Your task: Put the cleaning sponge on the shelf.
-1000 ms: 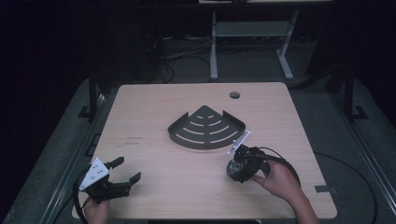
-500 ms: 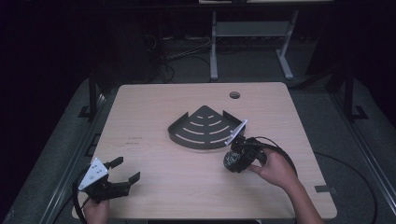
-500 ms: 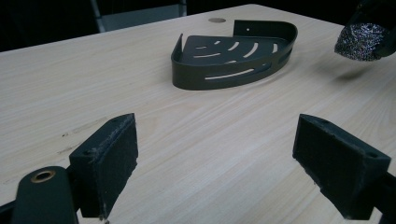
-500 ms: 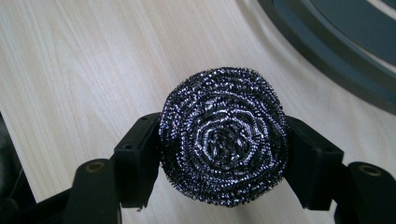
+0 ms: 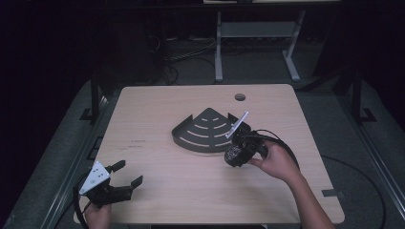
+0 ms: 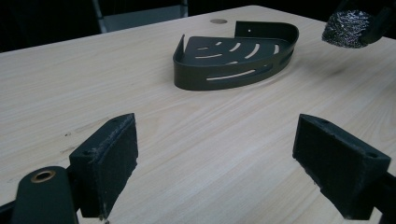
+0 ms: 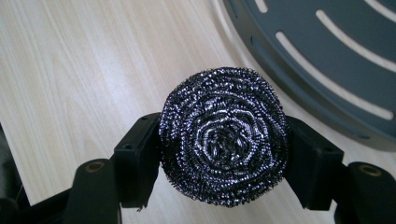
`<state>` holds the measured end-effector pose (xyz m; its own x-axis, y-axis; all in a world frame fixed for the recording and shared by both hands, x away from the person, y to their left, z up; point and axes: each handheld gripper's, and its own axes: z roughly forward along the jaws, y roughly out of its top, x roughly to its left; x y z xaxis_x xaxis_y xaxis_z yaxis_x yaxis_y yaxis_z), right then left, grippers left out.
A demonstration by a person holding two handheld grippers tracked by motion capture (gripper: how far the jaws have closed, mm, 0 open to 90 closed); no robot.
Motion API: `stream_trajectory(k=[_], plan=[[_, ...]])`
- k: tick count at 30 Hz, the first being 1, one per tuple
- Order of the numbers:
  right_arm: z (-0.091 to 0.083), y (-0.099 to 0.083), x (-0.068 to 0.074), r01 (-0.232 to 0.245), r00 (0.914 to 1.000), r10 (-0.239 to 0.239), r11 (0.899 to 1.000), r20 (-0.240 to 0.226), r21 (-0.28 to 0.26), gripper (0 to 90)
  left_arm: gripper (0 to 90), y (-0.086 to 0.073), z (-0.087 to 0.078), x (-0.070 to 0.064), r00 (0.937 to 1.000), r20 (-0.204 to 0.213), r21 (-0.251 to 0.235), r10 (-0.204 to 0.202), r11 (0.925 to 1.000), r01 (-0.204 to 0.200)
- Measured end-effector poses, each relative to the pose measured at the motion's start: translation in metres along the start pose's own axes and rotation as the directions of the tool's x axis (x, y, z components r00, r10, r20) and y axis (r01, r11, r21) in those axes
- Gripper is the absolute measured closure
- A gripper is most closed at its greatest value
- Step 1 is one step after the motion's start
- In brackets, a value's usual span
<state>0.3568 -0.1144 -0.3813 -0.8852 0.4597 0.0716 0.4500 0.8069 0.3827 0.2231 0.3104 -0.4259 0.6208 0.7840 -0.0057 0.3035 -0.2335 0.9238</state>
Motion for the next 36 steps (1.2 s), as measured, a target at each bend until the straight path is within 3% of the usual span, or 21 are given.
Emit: stream_trajectory(k=[13, 36], plan=[[0.002, 0.023, -0.015, -0.004, 0.9999, 0.003, 1.000, 0.010, 0.010, 33.5, 13.5, 0.000, -0.002, 0.002, 1.0000, -0.005, -0.005, -0.002, 1.0000, 0.002], [0.005, 0.048, -0.034, -0.018, 0.9998, 0.018, 1.000, 0.005, 0.021, 33.5, 13.5, 0.001, 0.001, 0.003, 0.9999, 0.003, -0.006, -0.010, 0.9999, 0.010]])
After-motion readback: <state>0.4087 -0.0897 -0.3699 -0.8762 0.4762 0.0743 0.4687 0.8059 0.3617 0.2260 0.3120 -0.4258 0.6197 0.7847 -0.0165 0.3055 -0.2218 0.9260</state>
